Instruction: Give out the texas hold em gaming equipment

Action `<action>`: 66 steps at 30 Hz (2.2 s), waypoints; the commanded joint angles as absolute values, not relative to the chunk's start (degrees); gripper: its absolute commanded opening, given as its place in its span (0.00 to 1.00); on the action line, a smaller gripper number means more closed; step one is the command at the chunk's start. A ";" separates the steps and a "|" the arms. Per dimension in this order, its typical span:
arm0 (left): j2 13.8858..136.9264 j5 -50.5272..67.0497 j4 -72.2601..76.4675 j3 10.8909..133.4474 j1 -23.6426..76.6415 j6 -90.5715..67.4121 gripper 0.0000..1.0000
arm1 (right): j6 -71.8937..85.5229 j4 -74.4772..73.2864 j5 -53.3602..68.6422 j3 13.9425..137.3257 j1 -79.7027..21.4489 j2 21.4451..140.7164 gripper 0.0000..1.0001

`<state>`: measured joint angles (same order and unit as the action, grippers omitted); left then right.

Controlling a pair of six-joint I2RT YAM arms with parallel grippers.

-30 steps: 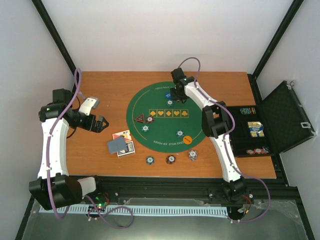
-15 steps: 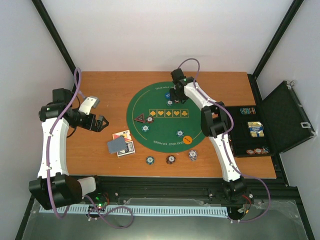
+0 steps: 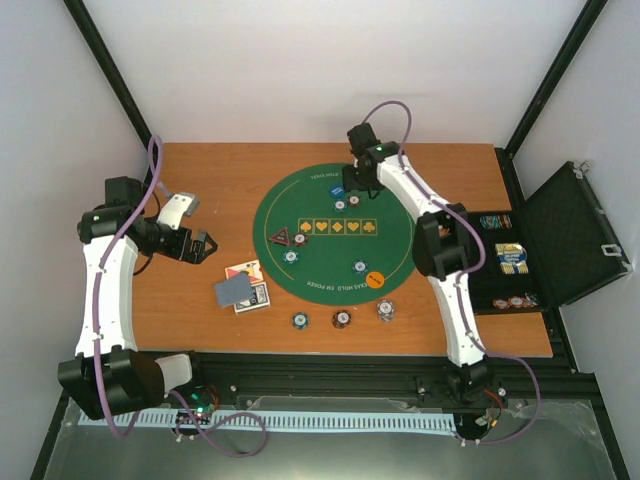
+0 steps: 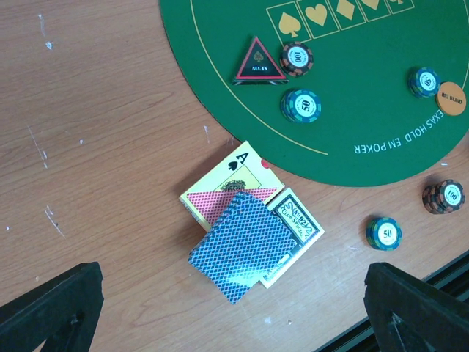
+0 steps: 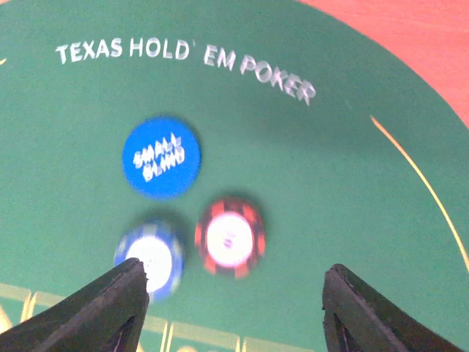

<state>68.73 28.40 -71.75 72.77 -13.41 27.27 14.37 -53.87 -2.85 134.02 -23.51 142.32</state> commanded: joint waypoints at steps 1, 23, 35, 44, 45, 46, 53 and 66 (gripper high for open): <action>67.45 28.81 -72.49 75.73 -13.72 26.98 1.00 | 14.95 -50.85 -3.91 118.06 -24.89 125.48 0.67; 66.06 27.45 -75.32 78.12 -13.72 27.42 1.00 | 30.69 -50.87 -8.23 56.39 -55.44 69.43 0.85; 63.62 28.69 -74.81 74.07 -13.73 30.42 1.00 | 36.45 -42.61 -8.76 52.28 -56.07 68.27 0.73; 64.77 30.00 -75.57 72.86 -13.72 34.75 1.00 | 32.77 -38.60 -9.14 52.85 -58.93 79.32 0.66; 64.78 29.93 -75.45 72.78 -13.71 34.56 1.00 | 32.64 -37.90 -8.80 52.90 -59.14 80.65 0.66; 64.78 29.92 -75.47 72.65 -13.71 34.28 1.00 | 32.61 -37.24 -8.57 52.87 -59.38 81.84 0.66; 64.79 27.14 -77.19 74.03 -13.73 34.66 1.00 | 31.97 -32.83 -6.46 51.39 -59.80 87.75 0.63; 64.35 27.39 -79.07 75.47 -13.71 34.11 1.00 | 30.72 -29.54 -4.17 51.59 -59.79 94.04 0.64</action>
